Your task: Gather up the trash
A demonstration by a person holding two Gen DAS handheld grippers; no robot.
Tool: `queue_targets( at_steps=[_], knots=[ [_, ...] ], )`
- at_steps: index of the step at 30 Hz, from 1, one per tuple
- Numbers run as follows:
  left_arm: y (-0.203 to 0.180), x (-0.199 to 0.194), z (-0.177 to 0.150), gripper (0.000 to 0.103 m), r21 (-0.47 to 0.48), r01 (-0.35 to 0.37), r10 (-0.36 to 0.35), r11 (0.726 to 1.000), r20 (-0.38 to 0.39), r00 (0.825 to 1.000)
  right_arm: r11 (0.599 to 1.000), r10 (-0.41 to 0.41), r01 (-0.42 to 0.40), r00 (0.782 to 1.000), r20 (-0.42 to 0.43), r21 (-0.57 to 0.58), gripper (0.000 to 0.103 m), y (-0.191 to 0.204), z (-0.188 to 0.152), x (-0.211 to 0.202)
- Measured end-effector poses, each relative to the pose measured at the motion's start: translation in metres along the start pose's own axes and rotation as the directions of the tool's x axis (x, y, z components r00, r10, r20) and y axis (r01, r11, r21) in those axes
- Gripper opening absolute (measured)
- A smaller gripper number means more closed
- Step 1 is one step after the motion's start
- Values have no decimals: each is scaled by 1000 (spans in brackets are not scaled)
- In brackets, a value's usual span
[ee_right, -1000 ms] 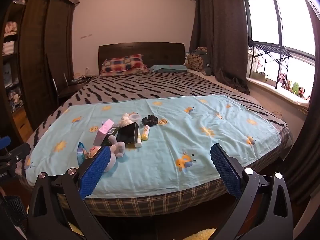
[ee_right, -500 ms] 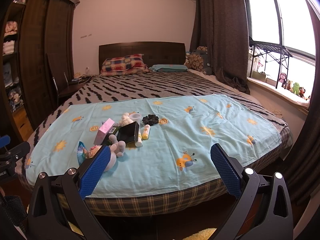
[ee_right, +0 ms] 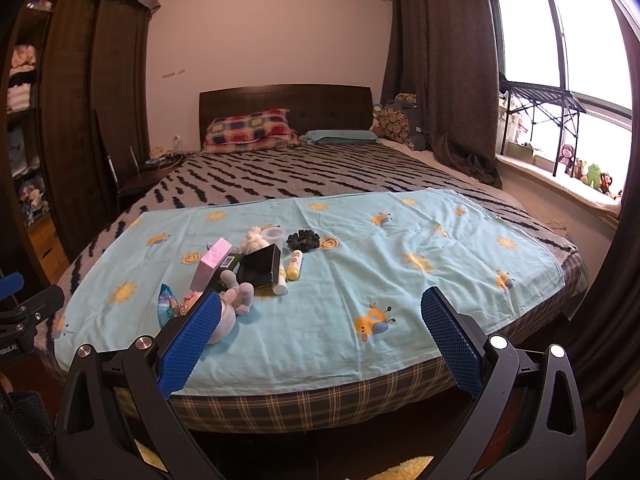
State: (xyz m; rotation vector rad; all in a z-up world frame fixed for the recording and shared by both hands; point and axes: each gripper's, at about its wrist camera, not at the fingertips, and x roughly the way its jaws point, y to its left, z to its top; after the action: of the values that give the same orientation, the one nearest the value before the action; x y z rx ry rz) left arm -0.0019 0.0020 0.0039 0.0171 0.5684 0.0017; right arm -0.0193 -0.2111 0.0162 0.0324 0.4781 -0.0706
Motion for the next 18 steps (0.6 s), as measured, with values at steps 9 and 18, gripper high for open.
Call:
queue_targets(
  at_steps=[9,18],
  knots=[
    [0,-1,0,95,0,0,0,1000,0,1000,1000,1,-1,1000,0,-6,100,1,0,-1],
    [0,-1,0,95,0,1,-1,1000,-2,1000,1000,2,-2,1000,-3,-7,100,2,0,0]
  ],
)
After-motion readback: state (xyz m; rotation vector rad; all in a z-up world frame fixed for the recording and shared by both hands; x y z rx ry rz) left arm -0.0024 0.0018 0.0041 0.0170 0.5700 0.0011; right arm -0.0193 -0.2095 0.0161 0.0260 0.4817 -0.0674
